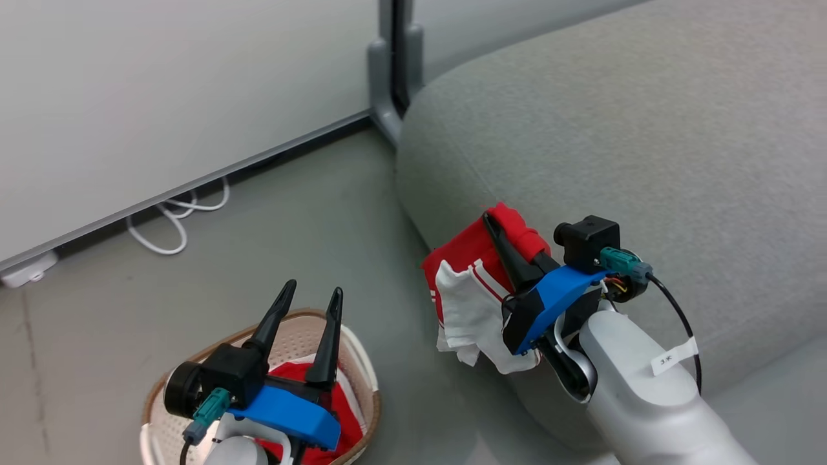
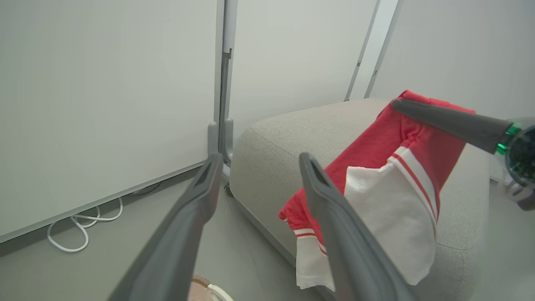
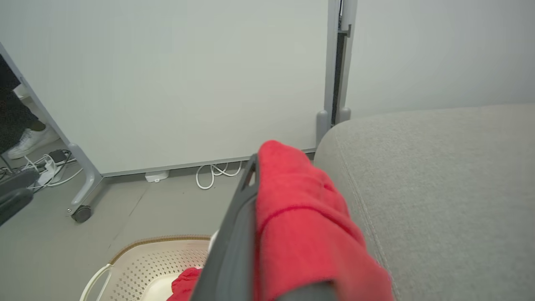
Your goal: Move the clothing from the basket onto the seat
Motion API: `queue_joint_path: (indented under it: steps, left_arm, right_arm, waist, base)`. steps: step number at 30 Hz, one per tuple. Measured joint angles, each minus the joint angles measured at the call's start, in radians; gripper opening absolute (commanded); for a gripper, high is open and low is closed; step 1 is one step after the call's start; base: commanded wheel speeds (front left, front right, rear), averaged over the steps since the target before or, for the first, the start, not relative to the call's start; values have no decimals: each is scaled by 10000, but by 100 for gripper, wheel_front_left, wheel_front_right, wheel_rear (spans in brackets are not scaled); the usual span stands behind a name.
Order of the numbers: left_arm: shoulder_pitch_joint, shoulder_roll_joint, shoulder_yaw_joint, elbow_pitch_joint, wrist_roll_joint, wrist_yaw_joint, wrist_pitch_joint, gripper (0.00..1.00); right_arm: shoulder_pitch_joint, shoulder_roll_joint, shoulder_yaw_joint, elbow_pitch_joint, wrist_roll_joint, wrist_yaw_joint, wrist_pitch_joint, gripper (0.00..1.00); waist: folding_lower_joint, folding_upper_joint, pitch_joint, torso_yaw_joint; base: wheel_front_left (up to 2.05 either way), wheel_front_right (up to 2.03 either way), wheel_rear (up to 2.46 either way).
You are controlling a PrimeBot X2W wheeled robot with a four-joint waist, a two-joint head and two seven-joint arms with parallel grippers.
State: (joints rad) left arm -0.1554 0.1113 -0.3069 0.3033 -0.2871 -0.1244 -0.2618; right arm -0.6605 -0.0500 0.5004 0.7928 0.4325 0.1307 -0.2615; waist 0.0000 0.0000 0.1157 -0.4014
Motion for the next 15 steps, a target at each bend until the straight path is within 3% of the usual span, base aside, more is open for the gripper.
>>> queue_joint_path:
  steps: [8, 15]
  left_arm:
    - [-88, 19, -140, 15, 59, -31, 0, 100]
    - [-107, 50, -232, 25, 58, -46, 0, 100]
  right_arm:
    - [244, -6, -221, -75, -59, 0, 0, 0]
    - [354, -6, -288, -190, -67, -2, 0, 0]
  waist:
    - [0, 0, 154, -1021]
    - [0, 0, 210, -1257]
  base:
    - [0, 0, 0]
    - [0, 0, 0]
